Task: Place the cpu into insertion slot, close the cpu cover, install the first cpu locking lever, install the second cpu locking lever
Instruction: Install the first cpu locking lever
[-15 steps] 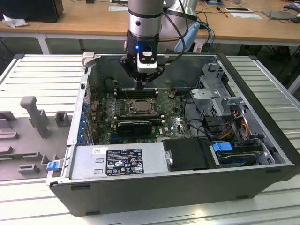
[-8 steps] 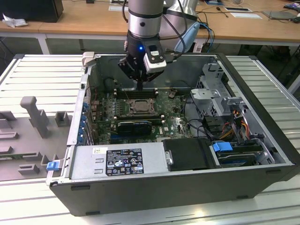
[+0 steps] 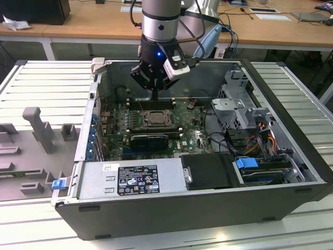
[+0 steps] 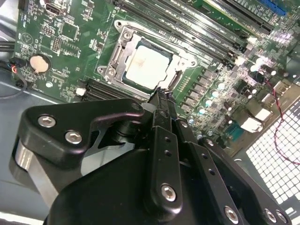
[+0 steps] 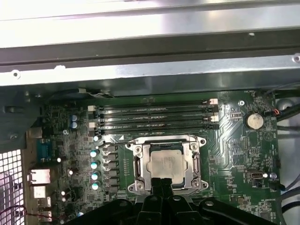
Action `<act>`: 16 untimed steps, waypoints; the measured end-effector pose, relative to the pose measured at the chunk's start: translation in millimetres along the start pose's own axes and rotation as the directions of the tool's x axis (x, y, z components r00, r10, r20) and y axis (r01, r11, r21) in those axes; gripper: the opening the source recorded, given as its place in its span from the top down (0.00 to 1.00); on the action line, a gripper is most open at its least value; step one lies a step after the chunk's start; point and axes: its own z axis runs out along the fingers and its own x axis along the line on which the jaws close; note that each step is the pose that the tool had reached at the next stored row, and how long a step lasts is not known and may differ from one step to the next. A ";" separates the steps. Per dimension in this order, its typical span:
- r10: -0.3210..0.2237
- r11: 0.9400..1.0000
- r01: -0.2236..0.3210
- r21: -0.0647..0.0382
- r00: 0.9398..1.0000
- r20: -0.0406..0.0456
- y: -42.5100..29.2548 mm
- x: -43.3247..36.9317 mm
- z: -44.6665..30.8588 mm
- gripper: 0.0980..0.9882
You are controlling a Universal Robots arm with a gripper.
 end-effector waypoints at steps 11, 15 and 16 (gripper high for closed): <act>-0.009 1.000 0.009 -0.002 1.000 0.000 -0.5 6.7 0.2 0.99; -0.012 1.000 0.012 -0.002 1.000 0.000 -0.7 10.2 0.3 0.99; -0.013 1.000 0.013 -0.002 1.000 0.000 -0.8 11.7 0.3 0.99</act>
